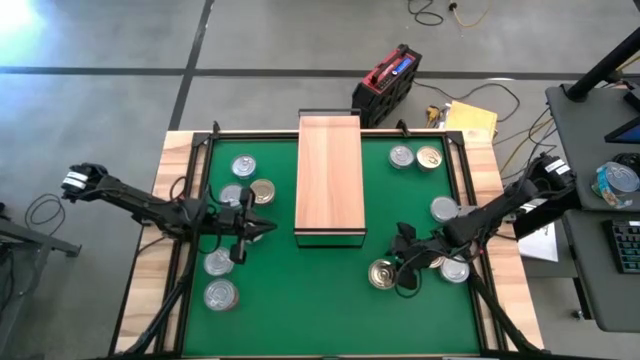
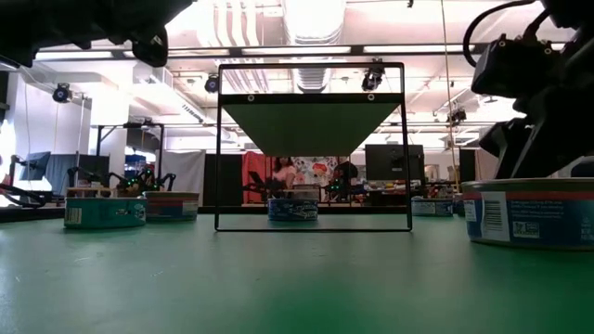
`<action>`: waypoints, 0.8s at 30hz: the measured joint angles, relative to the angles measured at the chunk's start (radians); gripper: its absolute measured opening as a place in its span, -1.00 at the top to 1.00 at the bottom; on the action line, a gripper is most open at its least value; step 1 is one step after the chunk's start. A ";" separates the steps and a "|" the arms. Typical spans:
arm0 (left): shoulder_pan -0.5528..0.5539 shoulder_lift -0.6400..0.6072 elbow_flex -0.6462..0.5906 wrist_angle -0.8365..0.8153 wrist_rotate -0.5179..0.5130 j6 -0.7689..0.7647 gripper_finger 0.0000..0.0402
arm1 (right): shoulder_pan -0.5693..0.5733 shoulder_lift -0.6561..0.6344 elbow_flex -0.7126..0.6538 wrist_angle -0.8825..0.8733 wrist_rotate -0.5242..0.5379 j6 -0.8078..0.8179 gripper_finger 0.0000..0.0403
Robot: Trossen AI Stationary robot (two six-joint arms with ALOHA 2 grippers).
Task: Stack canned seafood by type on shelf
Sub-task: Put the bottom center dark blue tuna can on the shelf
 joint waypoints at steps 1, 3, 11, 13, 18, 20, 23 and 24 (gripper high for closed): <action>0.000 0.001 0.000 0.000 0.000 0.000 1.00 | 0.000 0.000 0.000 0.004 0.000 -0.006 0.24; 0.000 0.004 0.000 0.000 0.000 0.000 1.00 | 0.000 0.000 0.000 0.010 0.000 -0.011 0.31; 0.000 0.005 0.000 0.000 -0.003 0.000 1.00 | 0.000 0.000 0.000 0.011 0.003 -0.012 0.74; 0.000 0.005 0.000 0.000 -0.003 0.000 1.00 | 0.000 0.000 0.000 0.011 0.004 -0.016 0.87; 0.000 0.005 0.000 0.000 -0.003 0.000 1.00 | 0.000 0.000 0.000 0.011 0.003 -0.032 0.95; 0.000 0.005 0.000 0.000 -0.003 0.000 1.00 | 0.000 0.000 0.000 0.011 0.002 -0.036 0.95; 0.000 0.005 0.000 0.000 -0.003 0.000 1.00 | 0.000 0.000 0.005 0.007 -0.003 -0.050 0.96; 0.000 0.005 0.000 0.000 -0.003 0.000 1.00 | 0.000 0.000 0.008 0.003 -0.008 -0.057 0.96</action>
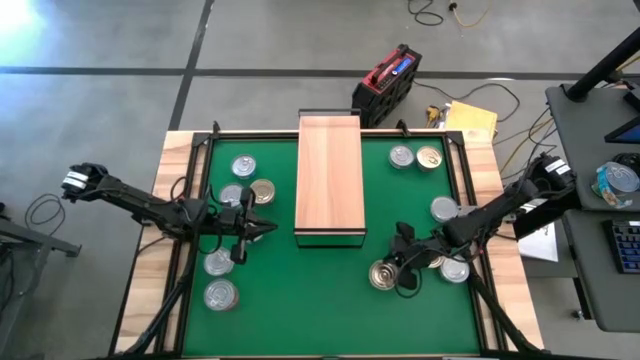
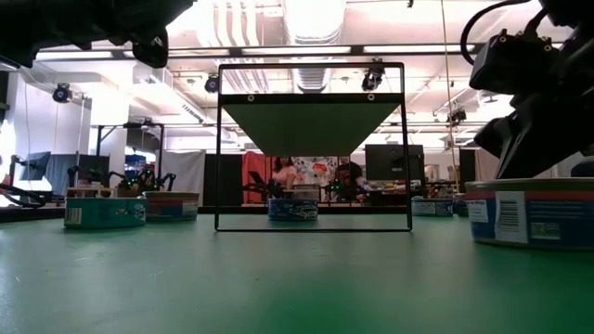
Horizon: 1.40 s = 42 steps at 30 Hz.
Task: Stack canned seafood by type on shelf
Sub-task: Put the bottom center dark blue tuna can on the shelf
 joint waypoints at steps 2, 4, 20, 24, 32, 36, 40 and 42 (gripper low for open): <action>0.000 0.000 0.000 0.000 0.000 -0.003 1.00 | 0.002 0.000 0.011 -0.013 -0.010 -0.011 0.96; 0.000 0.000 0.000 0.000 0.000 -0.003 1.00 | 0.003 0.000 0.029 -0.039 -0.022 -0.022 0.96; 0.000 0.000 0.000 0.000 -0.002 -0.008 1.00 | 0.038 0.000 0.134 -0.182 -0.037 -0.049 0.96; 0.000 0.000 0.000 0.000 -0.005 -0.018 1.00 | 0.070 0.002 0.136 -0.181 -0.056 -0.026 0.96; 0.000 0.000 0.000 0.000 -0.005 -0.026 1.00 | 0.097 0.002 0.131 -0.179 -0.017 -0.004 0.96; 0.000 0.000 0.000 0.000 -0.005 -0.030 1.00 | 0.098 0.002 0.114 -0.166 0.000 0.001 0.96; 0.000 0.000 0.000 0.000 -0.005 -0.040 1.00 | 0.103 0.003 0.084 -0.148 0.009 -0.002 0.96; 0.000 0.000 0.000 0.000 -0.005 -0.051 1.00 | 0.103 0.003 0.065 -0.120 0.009 -0.024 0.96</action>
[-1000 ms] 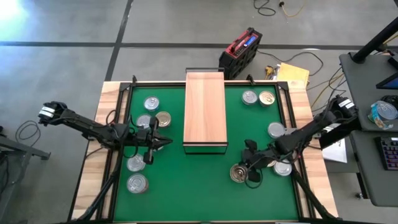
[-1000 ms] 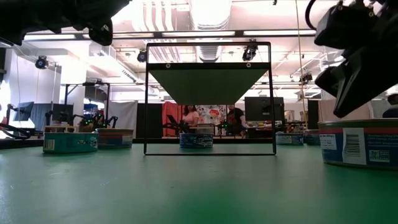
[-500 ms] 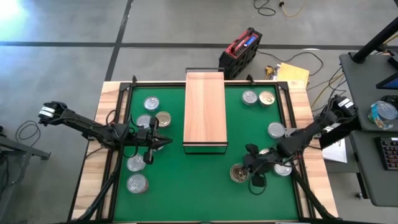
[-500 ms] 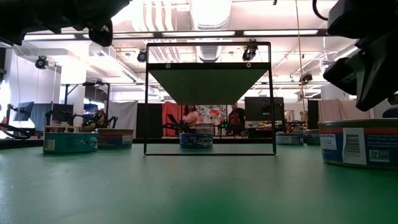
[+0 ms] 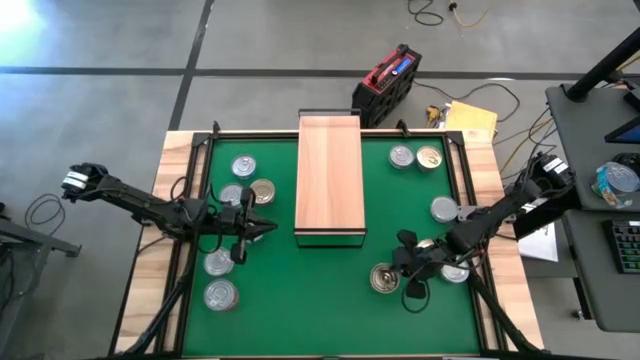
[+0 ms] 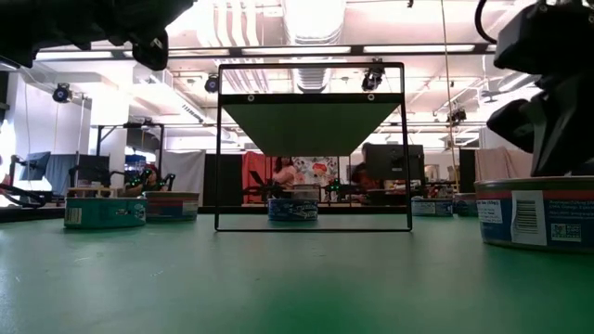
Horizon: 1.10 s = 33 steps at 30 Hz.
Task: Stack canned seafood by type on shelf
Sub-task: Put the bottom center dark blue tuna can on the shelf
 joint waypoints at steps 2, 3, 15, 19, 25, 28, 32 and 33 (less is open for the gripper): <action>0.000 0.000 0.000 0.005 0.000 -0.008 1.00 | 0.000 0.000 -0.014 0.016 0.003 -0.014 0.96; 0.000 0.000 0.000 0.007 0.000 -0.012 1.00 | 0.000 0.000 -0.019 0.025 0.003 -0.020 0.96; 0.000 0.112 0.002 0.156 0.000 -0.038 1.00 | 0.000 -0.001 -0.045 0.025 0.180 -0.044 0.96; -0.001 0.183 0.009 0.217 0.000 -0.050 1.00 | -0.001 -0.008 -0.002 0.000 0.183 -0.074 0.96; -0.011 0.289 0.074 0.213 0.000 -0.068 1.00 | 0.000 -0.015 0.063 -0.078 0.176 -0.049 0.96; -0.022 0.333 0.112 0.205 0.000 -0.059 1.00 | 0.000 -0.015 0.088 -0.158 0.140 0.004 0.96; -0.025 0.367 0.143 0.195 0.001 -0.053 1.00 | 0.005 -0.015 0.093 -0.206 0.092 0.091 0.96; -0.025 0.372 0.149 0.195 0.000 -0.053 1.00 | 0.007 -0.015 0.089 -0.198 0.089 0.101 0.96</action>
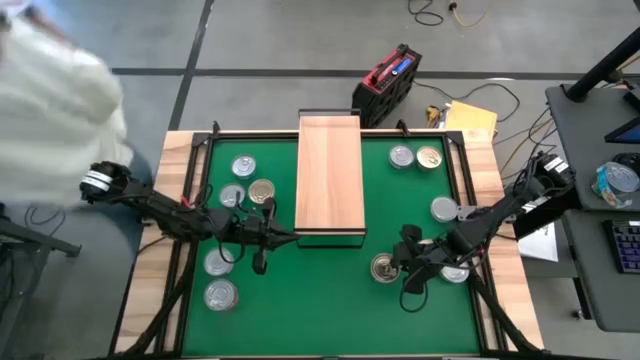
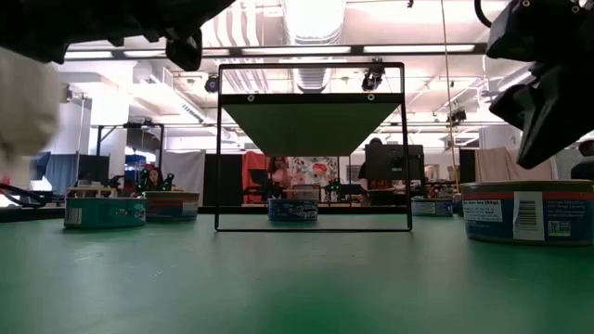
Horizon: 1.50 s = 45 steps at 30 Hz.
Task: Stack canned seafood by type on shelf
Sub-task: Put the bottom center dark blue tuna can on the shelf
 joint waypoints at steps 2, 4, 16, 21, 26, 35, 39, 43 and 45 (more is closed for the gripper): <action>0.000 0.002 0.004 -0.003 -0.001 0.000 1.00 | 0.006 0.007 -0.009 0.012 0.001 0.015 0.96; -0.001 -0.003 0.005 -0.013 -0.004 -0.004 1.00 | 0.013 0.020 -0.013 0.019 0.018 0.023 0.96; -0.016 -0.158 0.143 -0.686 -0.229 -0.204 1.00 | 0.021 0.113 -0.016 0.118 0.147 -0.037 0.96; -0.050 -0.156 0.271 -1.039 -0.228 -0.270 1.00 | 0.021 0.090 -0.016 0.113 0.149 -0.048 0.95; -0.062 -0.127 0.323 -1.137 -0.228 -0.307 1.00 | 0.021 0.058 -0.015 0.105 0.149 -0.046 0.95; -0.074 -0.073 0.309 -1.141 -0.228 -0.356 1.00 | 0.022 0.029 -0.013 0.083 0.033 -0.020 0.95; -0.091 -0.043 0.322 -1.125 -0.228 -0.370 1.00 | 0.025 0.029 -0.013 0.086 -0.019 -0.001 0.95; -0.109 -0.004 0.353 -1.114 -0.229 -0.370 1.00 | 0.026 0.048 -0.015 0.108 -0.004 0.002 0.95; -0.117 0.016 0.369 -1.111 -0.239 -0.363 1.00 | 0.028 0.067 -0.024 0.153 0.029 -0.012 0.95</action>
